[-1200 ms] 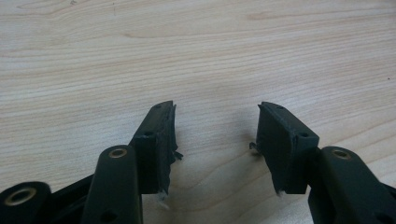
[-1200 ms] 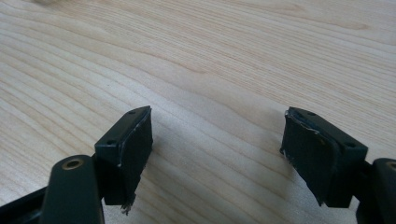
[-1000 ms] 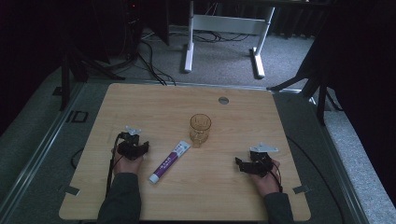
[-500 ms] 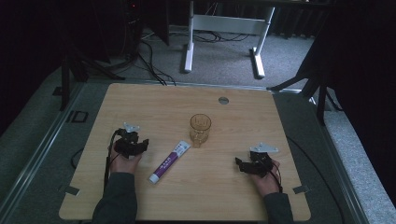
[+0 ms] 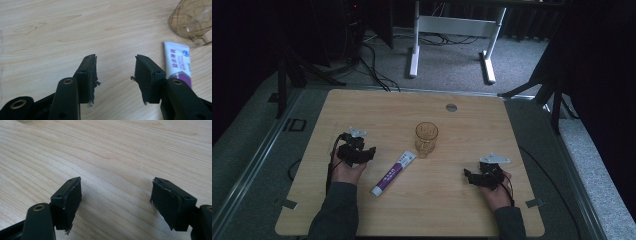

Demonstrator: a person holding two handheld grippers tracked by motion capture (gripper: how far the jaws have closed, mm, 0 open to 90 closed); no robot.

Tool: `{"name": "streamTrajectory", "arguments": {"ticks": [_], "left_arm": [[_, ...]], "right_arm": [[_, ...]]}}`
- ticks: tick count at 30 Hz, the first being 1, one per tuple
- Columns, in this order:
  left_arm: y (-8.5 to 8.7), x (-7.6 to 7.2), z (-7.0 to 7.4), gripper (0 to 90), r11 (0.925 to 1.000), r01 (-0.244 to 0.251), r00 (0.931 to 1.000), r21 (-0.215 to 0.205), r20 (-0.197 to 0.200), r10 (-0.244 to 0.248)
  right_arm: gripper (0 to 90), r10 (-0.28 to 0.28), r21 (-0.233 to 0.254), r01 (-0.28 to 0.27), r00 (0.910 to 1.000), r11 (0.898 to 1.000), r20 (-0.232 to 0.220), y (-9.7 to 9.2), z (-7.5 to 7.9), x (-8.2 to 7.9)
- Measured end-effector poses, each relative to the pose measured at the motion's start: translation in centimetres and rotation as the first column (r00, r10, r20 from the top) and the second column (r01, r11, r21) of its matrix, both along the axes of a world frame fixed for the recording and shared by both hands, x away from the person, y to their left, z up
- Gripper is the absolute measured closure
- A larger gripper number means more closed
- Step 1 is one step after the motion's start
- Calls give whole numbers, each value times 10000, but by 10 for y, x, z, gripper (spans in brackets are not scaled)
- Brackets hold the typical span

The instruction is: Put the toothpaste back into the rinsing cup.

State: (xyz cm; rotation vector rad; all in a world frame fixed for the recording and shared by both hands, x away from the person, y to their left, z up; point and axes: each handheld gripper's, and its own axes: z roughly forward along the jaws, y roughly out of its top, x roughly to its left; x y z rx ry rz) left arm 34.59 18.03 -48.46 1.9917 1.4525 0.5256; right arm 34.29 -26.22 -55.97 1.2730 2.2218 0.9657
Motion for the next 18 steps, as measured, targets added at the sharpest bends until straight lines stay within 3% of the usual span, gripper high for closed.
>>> {"name": "streamTrajectory", "arguments": {"ticks": [10,18], "left_arm": [[-6,1,8,526,9997,245,9995,-69,-189,-247],[-14,1,17,525,9981,582,9975,181,-405,-575]], "right_arm": [[242,-1,-1,1,10000,10000,5,0,0,0],[242,-10,9,10,10000,10000,8,0,0,0]]}}
